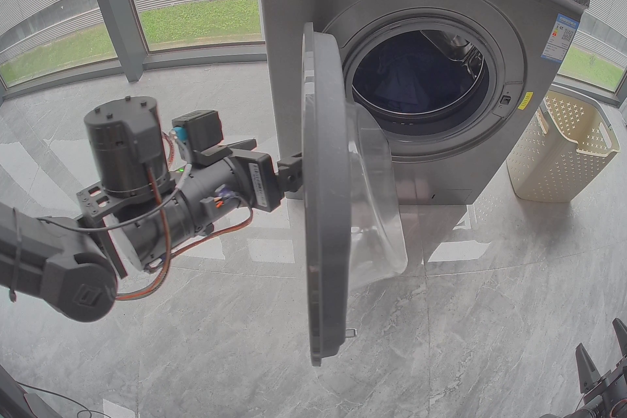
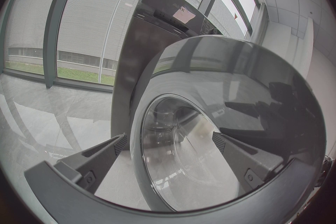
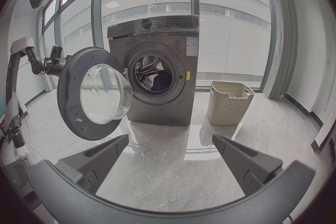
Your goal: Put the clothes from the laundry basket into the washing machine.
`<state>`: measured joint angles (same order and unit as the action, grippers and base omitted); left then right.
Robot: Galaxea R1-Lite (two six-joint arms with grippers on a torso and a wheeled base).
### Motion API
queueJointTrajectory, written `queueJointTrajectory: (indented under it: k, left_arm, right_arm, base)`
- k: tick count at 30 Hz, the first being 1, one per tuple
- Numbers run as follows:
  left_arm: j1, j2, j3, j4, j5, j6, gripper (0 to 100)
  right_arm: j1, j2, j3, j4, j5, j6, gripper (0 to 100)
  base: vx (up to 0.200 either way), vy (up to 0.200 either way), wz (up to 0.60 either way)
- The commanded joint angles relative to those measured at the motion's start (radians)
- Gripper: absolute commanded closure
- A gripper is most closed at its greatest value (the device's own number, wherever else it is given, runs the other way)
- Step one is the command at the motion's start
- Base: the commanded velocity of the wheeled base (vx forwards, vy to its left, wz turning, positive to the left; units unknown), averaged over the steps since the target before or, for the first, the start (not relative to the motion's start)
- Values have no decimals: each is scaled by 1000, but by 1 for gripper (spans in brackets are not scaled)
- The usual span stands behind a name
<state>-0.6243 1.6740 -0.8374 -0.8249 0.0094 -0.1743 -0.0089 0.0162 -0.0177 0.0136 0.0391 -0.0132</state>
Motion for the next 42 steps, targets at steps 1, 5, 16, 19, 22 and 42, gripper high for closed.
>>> queueJointTrajectory:
  k: [1,5,16,19,22,42]
  left_arm:
    - [-32,113,-72,-28,29,2,0]
    - [-32,174,-132,-63,35,2,0]
    - [-40,268,-276,-94,35,2,0]
    - [-40,276,-281,-94,35,2,0]
    - [-41,277,-282,-94,35,2,0]
    - [-80,329,-427,-77,32,-1,0]
  right_arm:
    - [-2,-2,10,0,1,-1,0]
    - [-2,-2,10,0,1,-1,0]
    - [-2,-2,10,0,1,-1,0]
    - [-2,-2,10,0,1,-1,0]
    - [-2,-2,10,0,1,-1,0]
    - [-2,-2,12,0,2,-4,0]
  base:
    - [0,0,0]
    - [0,0,0]
    - [0,0,0]
    - [0,0,0]
    - [0,0,0]
    - [0,0,0]
